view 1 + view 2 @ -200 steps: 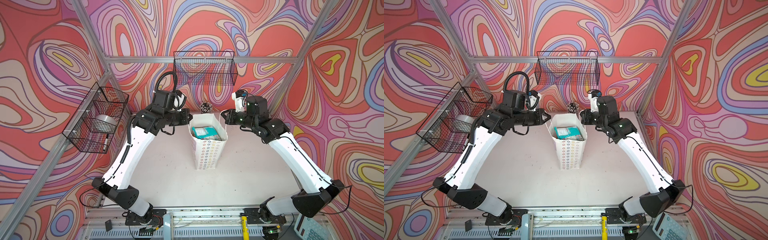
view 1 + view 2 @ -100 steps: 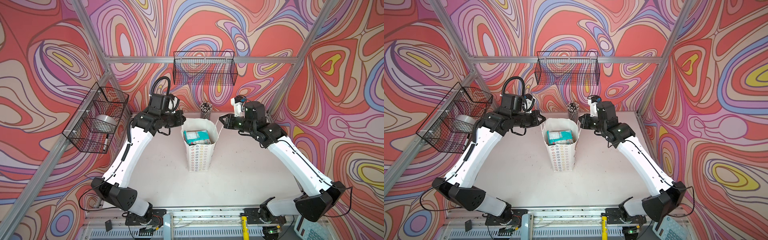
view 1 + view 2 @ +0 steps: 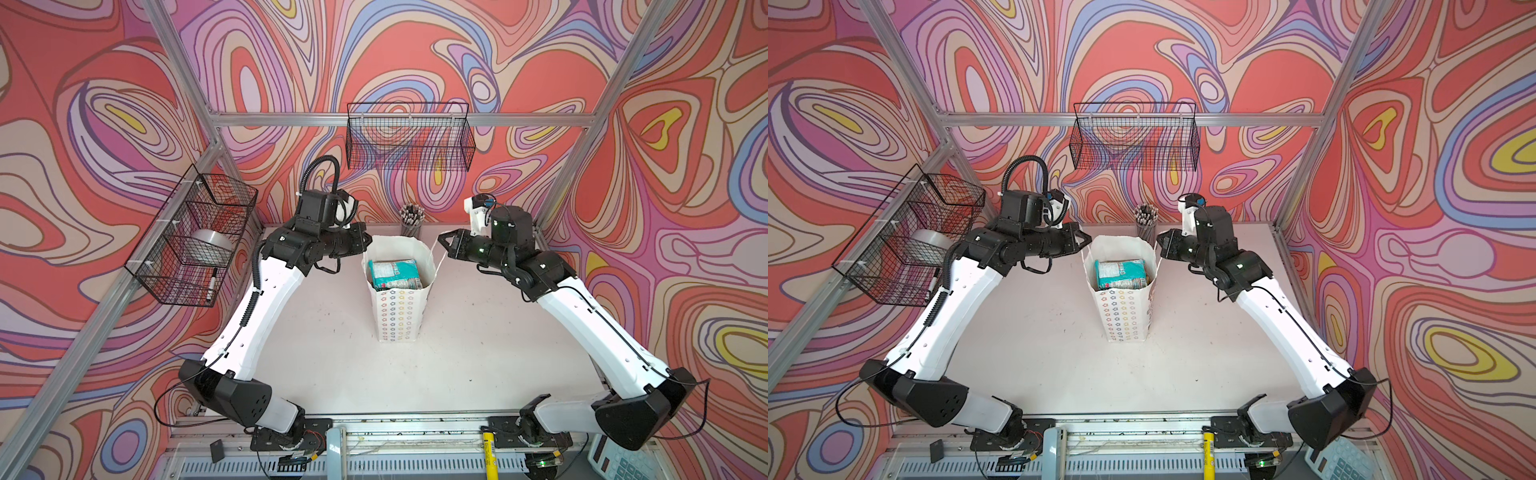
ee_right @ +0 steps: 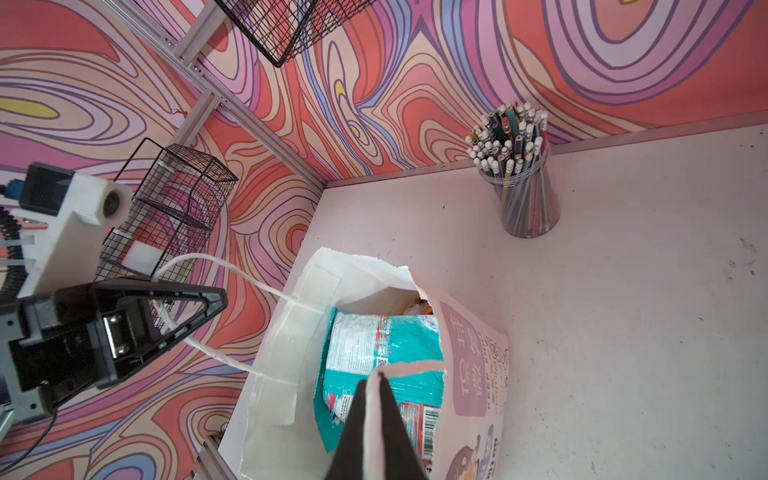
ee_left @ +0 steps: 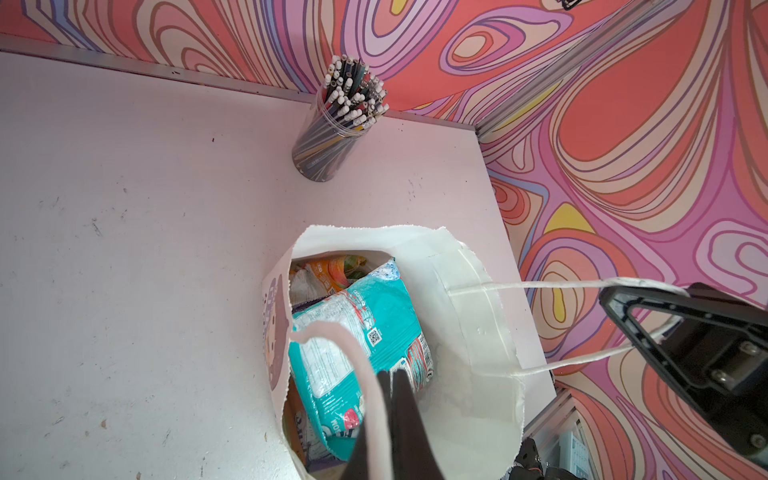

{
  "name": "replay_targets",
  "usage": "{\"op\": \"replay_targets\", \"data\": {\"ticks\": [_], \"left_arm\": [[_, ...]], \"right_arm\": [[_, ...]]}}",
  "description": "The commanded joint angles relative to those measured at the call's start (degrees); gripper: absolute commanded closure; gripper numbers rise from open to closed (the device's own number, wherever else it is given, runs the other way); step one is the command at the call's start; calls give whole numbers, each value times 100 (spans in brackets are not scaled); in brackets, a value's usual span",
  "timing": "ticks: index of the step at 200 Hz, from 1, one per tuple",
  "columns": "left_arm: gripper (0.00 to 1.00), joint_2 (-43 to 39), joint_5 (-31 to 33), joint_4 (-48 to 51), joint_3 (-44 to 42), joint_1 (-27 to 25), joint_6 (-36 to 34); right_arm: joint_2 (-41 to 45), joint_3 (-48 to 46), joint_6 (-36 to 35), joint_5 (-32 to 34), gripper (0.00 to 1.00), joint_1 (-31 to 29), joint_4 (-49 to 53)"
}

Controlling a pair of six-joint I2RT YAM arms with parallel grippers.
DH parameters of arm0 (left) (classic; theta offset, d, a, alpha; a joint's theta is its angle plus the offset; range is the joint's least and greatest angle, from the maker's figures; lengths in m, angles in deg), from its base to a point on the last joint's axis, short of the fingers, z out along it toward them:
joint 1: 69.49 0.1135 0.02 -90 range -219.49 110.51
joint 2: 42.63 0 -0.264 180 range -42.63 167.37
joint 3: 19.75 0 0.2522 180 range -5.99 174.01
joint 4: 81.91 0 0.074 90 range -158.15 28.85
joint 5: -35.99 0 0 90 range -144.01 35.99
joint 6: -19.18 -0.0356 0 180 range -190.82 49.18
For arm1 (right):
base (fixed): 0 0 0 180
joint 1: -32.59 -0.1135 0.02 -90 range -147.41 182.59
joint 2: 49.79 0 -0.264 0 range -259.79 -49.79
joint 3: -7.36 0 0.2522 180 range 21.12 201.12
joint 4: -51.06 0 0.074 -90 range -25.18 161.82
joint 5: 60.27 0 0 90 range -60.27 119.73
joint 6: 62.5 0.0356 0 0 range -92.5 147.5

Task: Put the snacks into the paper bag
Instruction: 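Open both grippers and release the paper bag handles, drawing both arms back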

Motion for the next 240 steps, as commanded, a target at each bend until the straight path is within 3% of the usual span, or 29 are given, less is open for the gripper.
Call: {"op": "replay_targets", "data": {"ticks": [1,13,55,148,177,240], "left_arm": [[79,-228,-89,-287,-90,47,63],[69,-285,-86,-317,-145,45,88],[44,-475,-93,-290,-342,85,98],[13,-1085,-476,-511,-785,190,26],[0,-1509,-495,-848,-1143,194,101],[0,-3067,1061,-1409,-2501,203,282]], "right_arm": [[285,-39,27,155,100,-13,-529],[286,-48,13,176,100,-9,-498],[250,-5,-18,208,73,-9,-401],[327,299,-210,451,2,-13,19],[422,448,-416,766,2,-10,256],[1135,-74,-662,2459,2,-9,283]]}}
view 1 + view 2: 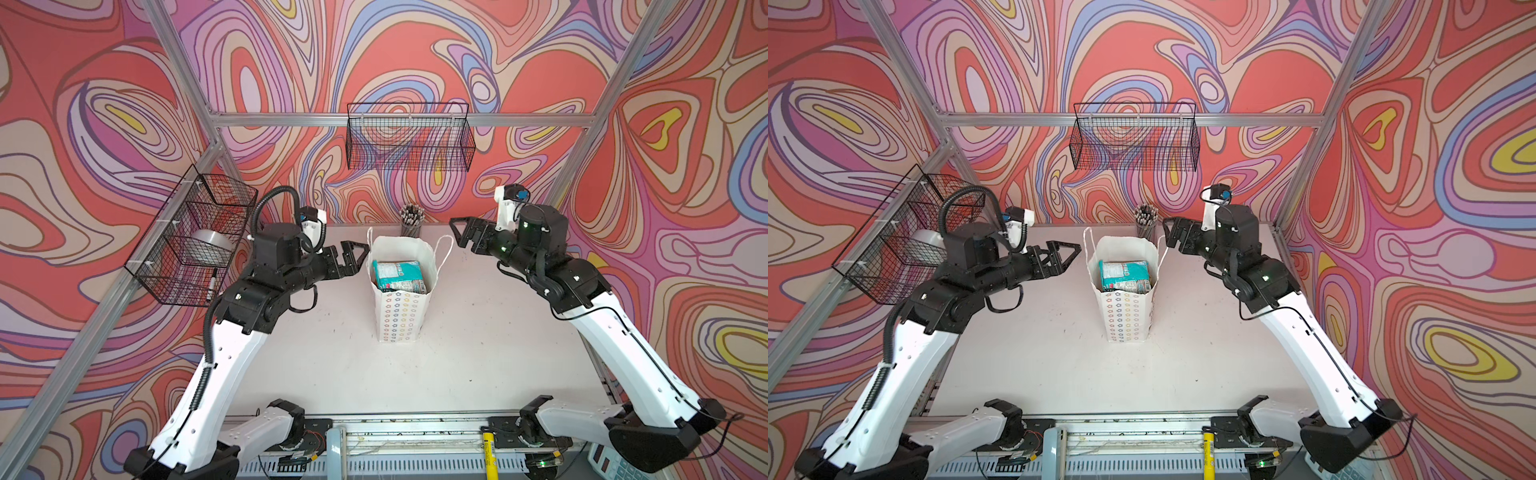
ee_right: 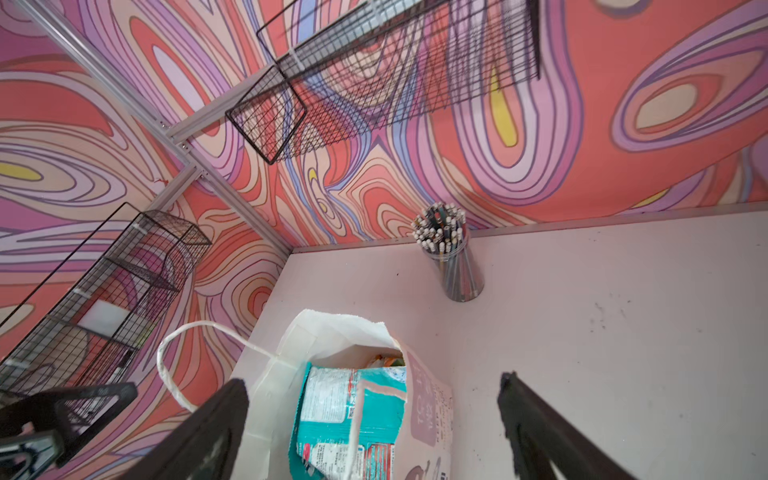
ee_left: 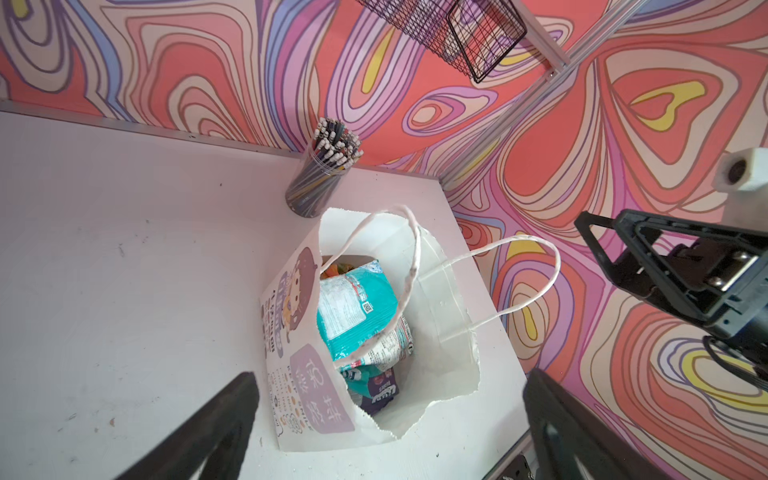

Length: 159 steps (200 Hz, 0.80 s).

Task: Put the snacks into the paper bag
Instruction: 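Open both grippers and release the paper bag handles, drawing both arms back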

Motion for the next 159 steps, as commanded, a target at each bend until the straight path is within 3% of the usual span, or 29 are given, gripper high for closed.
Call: {"op": "replay_targets", "data": {"ticks": [1,59,90,112,139,159], "left_arm": [[0,-529,820,-407,-460,51,125],[0,-1435,2462,-353,-2167,54,143],[0,-1195,3338,-705,-2972,54,99],[0,-783,4451,-981,-3399,52,381],[0,-536,5547,-2057,-4157,76,651],[0,-364,5941,-3074,-4579,100,218]], "right_arm": [[328,-282,-167,924,1,-9,46],[848,-1751,-95,1750,1,-4,-480],[607,-2472,-188,2332,2,15,-821],[427,-2973,-321,2482,2,143,-1346],[271,-3533,-603,2042,2,598,-2247],[117,-3910,-780,1721,2,982,-2892]]}}
